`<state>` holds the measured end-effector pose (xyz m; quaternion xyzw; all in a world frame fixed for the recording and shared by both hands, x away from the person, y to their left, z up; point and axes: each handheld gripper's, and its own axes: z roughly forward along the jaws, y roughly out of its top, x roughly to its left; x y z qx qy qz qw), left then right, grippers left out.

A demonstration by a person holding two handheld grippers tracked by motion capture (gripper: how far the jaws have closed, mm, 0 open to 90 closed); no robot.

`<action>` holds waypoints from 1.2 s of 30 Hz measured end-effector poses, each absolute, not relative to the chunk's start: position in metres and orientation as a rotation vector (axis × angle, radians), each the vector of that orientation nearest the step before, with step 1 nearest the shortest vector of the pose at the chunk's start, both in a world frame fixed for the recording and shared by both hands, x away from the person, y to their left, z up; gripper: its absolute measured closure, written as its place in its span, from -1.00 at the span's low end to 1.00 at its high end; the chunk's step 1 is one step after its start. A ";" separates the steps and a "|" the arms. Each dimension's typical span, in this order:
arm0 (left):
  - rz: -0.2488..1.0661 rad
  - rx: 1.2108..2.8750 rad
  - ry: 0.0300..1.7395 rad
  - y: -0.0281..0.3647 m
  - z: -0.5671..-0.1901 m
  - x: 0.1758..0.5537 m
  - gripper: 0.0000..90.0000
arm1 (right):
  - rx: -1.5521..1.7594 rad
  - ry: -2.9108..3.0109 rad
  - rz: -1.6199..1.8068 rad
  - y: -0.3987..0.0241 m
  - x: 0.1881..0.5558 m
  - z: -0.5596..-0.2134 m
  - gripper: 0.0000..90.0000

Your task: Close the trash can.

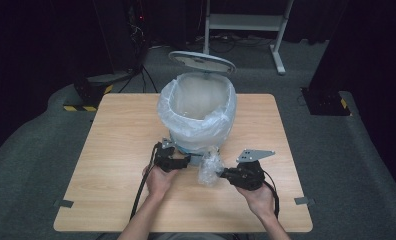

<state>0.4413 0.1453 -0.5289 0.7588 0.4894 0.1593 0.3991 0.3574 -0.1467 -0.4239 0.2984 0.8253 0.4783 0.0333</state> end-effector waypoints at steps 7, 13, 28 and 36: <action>0.403 1.915 1.244 0.145 -0.529 0.441 -0.62 | 0.921 2.537 1.501 -0.150 0.356 -0.418 0.95; 0.403 1.917 1.241 0.145 -0.529 0.441 -0.62 | 0.916 2.546 1.510 -0.152 0.353 -0.412 0.95; 0.399 1.914 1.242 0.146 -0.529 0.441 -0.62 | 0.845 2.577 1.478 -0.146 0.353 -0.399 0.95; 0.398 1.914 1.242 0.146 -0.529 0.441 -0.62 | 0.799 2.582 1.504 -0.146 0.353 -0.383 0.95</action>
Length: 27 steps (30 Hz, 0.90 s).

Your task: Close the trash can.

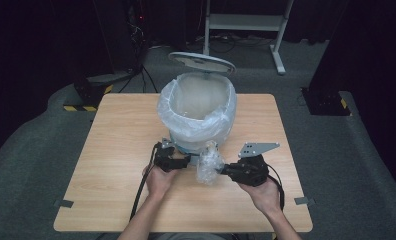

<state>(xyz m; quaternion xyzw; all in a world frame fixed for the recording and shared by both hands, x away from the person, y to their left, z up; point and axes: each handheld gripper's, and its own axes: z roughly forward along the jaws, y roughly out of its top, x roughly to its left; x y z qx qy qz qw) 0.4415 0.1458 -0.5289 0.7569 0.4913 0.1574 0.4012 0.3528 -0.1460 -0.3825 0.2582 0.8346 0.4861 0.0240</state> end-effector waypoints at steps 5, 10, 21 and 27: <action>0.398 1.917 1.243 0.146 -0.529 0.441 -0.62 | 0.747 2.575 1.512 -0.145 0.352 -0.367 0.95; 0.399 1.918 1.243 0.146 -0.529 0.441 -0.62 | 0.726 2.586 1.527 -0.144 0.358 -0.357 0.95; 0.400 1.914 1.241 0.146 -0.529 0.441 -0.62 | 0.636 2.545 1.603 -0.146 0.367 -0.320 0.95; 0.400 1.914 1.241 0.146 -0.529 0.441 -0.62 | 0.619 2.515 1.653 -0.152 0.374 -0.303 0.95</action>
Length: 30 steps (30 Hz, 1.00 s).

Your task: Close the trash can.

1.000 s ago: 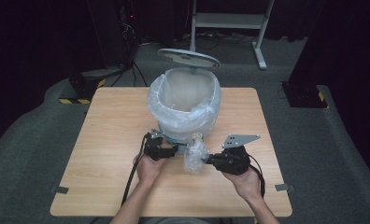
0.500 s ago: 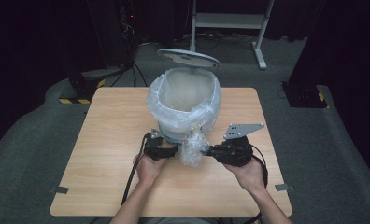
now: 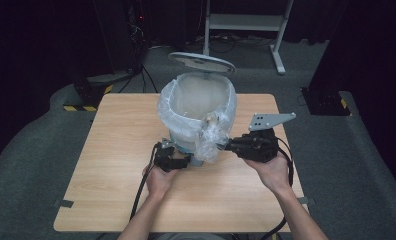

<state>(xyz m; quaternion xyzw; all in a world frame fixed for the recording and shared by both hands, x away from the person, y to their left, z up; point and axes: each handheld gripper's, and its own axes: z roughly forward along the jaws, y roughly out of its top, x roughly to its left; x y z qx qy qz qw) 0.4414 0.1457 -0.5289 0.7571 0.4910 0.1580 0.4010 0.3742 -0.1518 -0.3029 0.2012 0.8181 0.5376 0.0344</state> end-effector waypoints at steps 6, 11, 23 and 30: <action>0.397 1.911 1.244 0.145 -0.529 0.441 -0.62 | 0.630 2.506 1.663 -0.153 0.386 -0.296 0.96; 0.396 1.911 1.244 0.146 -0.529 0.441 -0.62 | 0.637 2.499 1.662 -0.150 0.395 -0.290 0.96; 0.391 1.908 1.243 0.145 -0.529 0.442 -0.62 | 0.658 2.456 1.649 -0.143 0.414 -0.277 0.96; 0.393 1.911 1.240 0.146 -0.529 0.442 -0.61 | 0.702 2.419 1.634 -0.142 0.430 -0.273 0.96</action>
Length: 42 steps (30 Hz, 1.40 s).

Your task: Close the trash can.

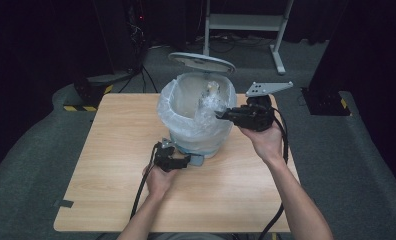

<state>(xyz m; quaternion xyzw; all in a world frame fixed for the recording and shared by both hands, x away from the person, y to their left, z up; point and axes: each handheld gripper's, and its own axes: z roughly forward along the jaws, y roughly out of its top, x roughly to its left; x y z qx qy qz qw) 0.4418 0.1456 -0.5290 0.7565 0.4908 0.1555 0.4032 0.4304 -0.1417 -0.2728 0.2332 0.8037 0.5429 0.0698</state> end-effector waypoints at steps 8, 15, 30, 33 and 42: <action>0.400 1.913 1.239 0.146 -0.529 0.442 -0.61 | 0.758 2.368 1.612 -0.138 0.450 -0.269 0.96; 0.394 1.912 1.240 0.145 -0.529 0.442 -0.61 | 0.803 2.365 1.585 -0.134 0.464 -0.275 0.96; 0.399 1.915 1.238 0.145 -0.529 0.442 -0.61 | 0.878 2.370 1.490 -0.130 0.482 -0.285 0.95; 0.399 1.922 1.235 0.146 -0.529 0.442 -0.61 | 0.897 2.382 1.483 -0.132 0.483 -0.287 0.95; 0.400 1.922 1.234 0.146 -0.529 0.442 -0.61 | 0.945 2.386 1.441 -0.136 0.484 -0.289 0.95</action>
